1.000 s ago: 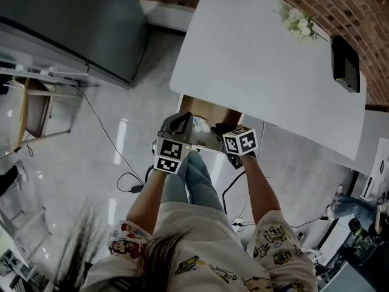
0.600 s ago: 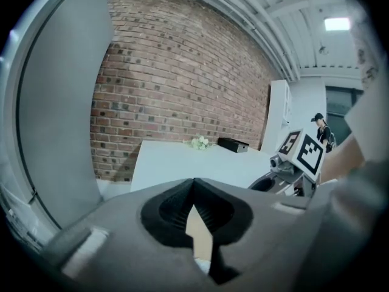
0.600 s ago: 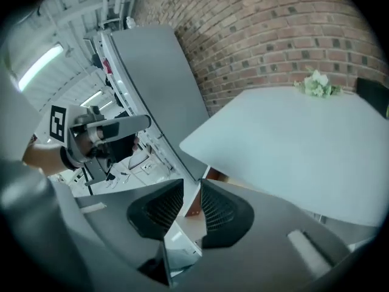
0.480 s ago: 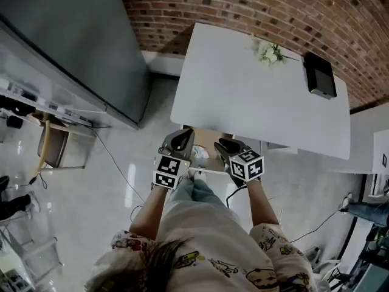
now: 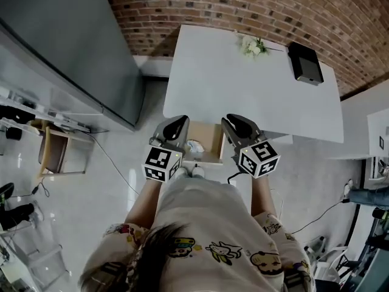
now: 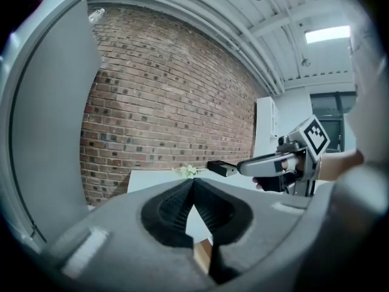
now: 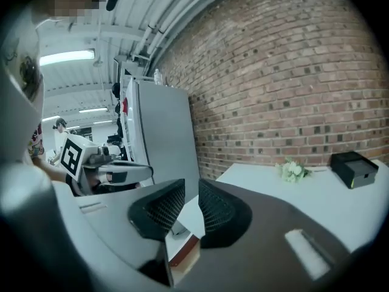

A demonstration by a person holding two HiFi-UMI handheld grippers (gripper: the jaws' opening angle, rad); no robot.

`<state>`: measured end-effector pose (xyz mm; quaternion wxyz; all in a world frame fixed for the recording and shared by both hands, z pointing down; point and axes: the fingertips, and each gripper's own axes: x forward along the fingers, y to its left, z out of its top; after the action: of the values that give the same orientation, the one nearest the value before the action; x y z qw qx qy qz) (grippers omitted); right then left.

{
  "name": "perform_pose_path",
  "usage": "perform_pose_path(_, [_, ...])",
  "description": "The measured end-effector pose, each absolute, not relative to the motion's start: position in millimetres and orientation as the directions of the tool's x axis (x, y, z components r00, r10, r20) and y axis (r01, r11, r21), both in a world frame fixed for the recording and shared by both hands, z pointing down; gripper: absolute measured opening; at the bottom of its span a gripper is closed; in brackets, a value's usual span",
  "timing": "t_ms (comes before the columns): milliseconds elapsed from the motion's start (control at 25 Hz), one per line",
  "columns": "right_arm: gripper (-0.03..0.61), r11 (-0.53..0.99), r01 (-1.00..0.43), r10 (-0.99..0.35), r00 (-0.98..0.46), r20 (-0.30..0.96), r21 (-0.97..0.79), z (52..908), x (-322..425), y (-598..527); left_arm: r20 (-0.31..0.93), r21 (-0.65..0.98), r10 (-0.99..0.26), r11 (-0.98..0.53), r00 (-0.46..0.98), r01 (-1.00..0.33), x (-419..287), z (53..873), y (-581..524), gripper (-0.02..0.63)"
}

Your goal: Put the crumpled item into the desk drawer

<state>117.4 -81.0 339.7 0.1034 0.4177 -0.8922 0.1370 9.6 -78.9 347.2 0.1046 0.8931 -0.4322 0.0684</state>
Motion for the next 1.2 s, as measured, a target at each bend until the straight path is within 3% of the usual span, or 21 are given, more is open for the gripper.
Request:
perform_pose_path(520, [0.009,0.546,-0.829,-0.821,-0.558,0.123,-0.117,300,154,-65,0.134,0.141,-0.817,-0.544,0.561,-0.827,-4,313,-74,-0.002])
perform_pose_path(1200, [0.008,0.527,-0.835,-0.823,-0.548,0.149,-0.161,317,151,-57,0.173,0.156,-0.831,-0.506,0.528,-0.848,-17,329,-57,-0.002])
